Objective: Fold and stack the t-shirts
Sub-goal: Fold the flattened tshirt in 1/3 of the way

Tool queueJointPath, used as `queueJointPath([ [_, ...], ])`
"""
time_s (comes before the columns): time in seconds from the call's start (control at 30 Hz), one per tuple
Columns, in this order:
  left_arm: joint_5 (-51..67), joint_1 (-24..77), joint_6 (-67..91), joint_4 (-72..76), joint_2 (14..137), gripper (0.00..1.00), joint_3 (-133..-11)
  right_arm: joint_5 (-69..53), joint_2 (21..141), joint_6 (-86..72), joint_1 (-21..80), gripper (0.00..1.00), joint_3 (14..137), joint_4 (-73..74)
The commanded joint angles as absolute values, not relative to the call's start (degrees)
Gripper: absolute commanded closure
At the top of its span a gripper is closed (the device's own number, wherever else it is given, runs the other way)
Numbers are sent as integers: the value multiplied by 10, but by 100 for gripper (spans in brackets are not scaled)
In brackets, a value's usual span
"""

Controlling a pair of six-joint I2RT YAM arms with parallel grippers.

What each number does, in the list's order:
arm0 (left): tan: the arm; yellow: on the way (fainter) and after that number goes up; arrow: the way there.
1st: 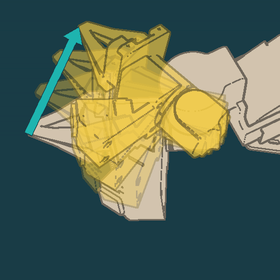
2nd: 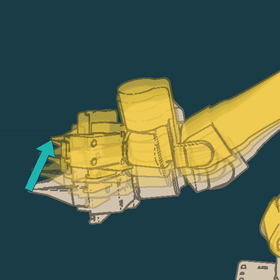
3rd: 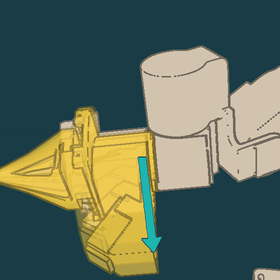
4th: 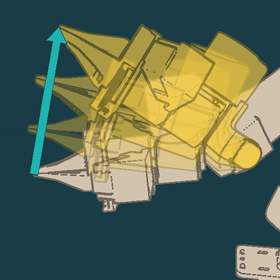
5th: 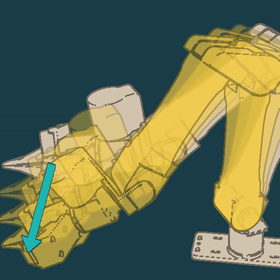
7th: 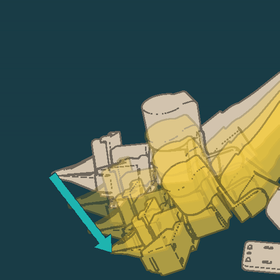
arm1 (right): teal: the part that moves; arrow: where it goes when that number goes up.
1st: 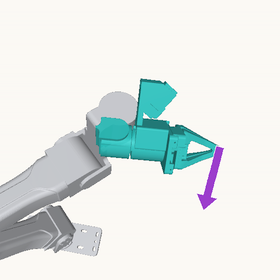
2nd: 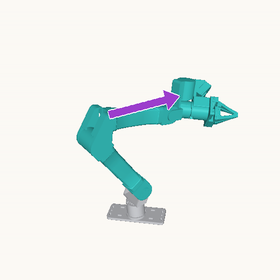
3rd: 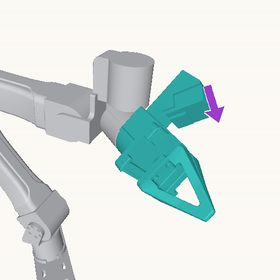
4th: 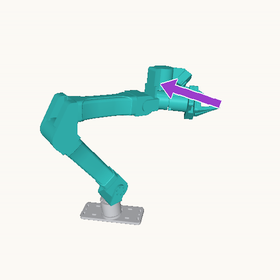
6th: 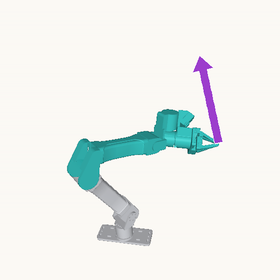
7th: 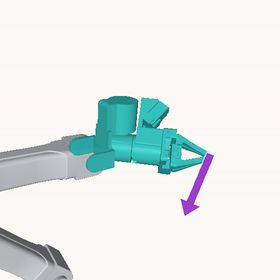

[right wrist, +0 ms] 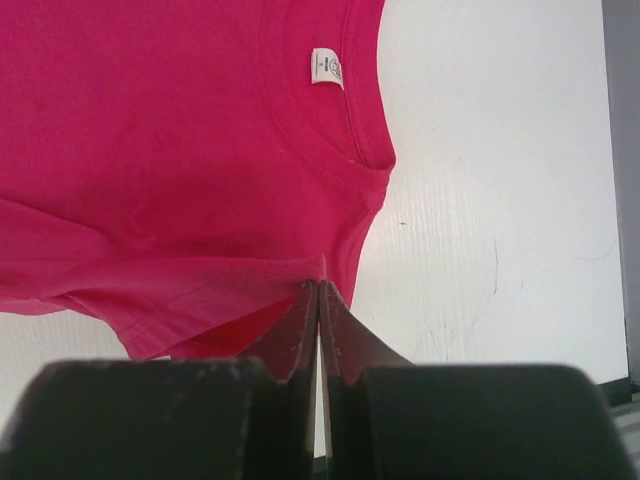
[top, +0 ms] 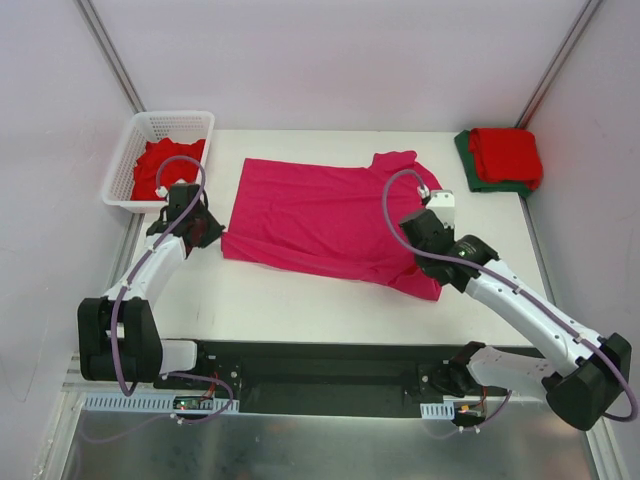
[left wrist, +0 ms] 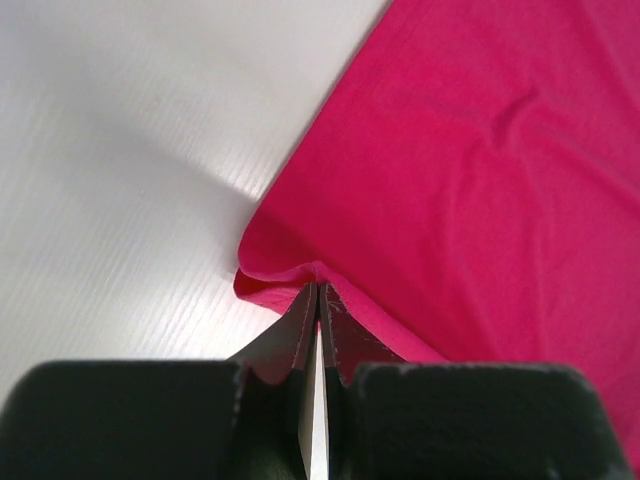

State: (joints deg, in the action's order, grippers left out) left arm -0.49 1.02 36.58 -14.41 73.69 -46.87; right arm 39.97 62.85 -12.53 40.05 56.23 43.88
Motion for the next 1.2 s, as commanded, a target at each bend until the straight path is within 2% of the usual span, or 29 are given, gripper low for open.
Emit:
queueJointPath([
  [0.0,-4,4,351,-142,763,100,-521,381,641,-76,381,99,594,397],
  [0.43,-1,-9,344,-140,837,100,-598,340,691,-12,312,99,638,355],
  [0.93,21,-8,345,-128,889,100,-614,289,816,33,264,99,797,332],
  [1.17,27,-8,345,-125,911,100,-628,275,875,37,262,98,835,327],
])
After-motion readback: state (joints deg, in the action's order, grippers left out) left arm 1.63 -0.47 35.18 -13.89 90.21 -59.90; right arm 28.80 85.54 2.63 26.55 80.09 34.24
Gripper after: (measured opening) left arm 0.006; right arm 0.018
